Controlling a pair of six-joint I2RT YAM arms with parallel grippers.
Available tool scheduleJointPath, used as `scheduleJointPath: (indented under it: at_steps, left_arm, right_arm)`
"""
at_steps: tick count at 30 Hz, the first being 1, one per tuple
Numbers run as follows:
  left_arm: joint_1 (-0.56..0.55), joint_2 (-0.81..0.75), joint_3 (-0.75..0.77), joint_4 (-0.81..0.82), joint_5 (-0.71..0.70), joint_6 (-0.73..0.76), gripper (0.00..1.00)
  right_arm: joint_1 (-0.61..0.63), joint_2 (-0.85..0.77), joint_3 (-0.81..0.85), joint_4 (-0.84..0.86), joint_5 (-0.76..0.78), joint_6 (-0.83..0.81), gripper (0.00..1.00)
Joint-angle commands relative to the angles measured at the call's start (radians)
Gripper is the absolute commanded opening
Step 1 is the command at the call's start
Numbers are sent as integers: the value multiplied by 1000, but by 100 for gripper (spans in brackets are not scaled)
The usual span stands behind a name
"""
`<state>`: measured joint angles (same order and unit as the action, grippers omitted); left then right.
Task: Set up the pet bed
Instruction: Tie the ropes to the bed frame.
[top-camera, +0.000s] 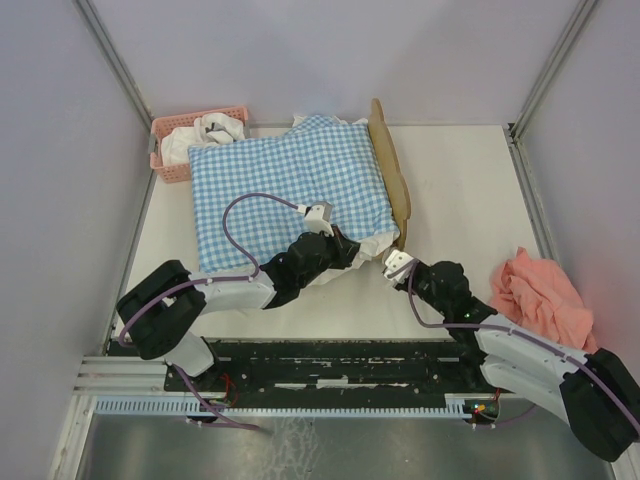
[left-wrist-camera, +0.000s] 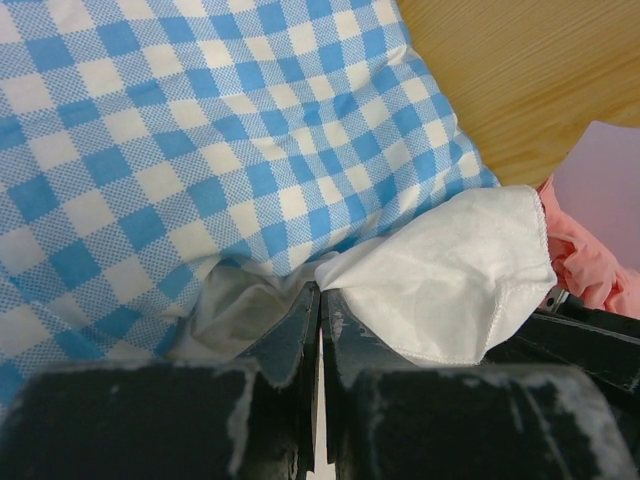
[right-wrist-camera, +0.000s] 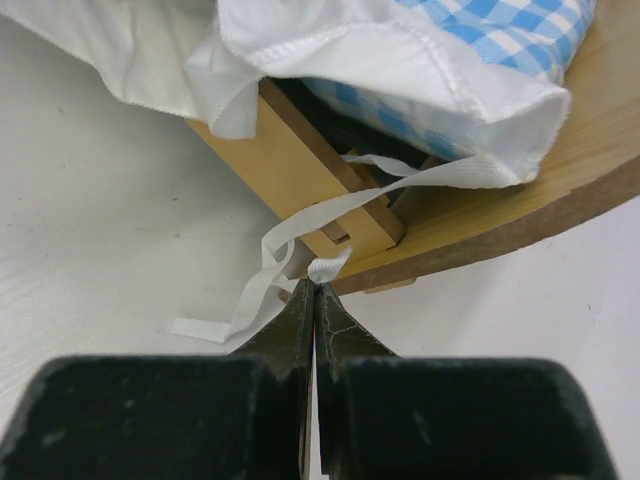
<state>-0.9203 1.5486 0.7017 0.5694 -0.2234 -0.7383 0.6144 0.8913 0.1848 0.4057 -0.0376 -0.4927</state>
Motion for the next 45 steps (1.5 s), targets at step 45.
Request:
scheduleJointPath:
  at_steps: [45]
  left_arm:
    - [38, -30, -7, 32, 28, -97, 9]
  right_arm:
    - [107, 237, 93, 248, 135, -209, 2]
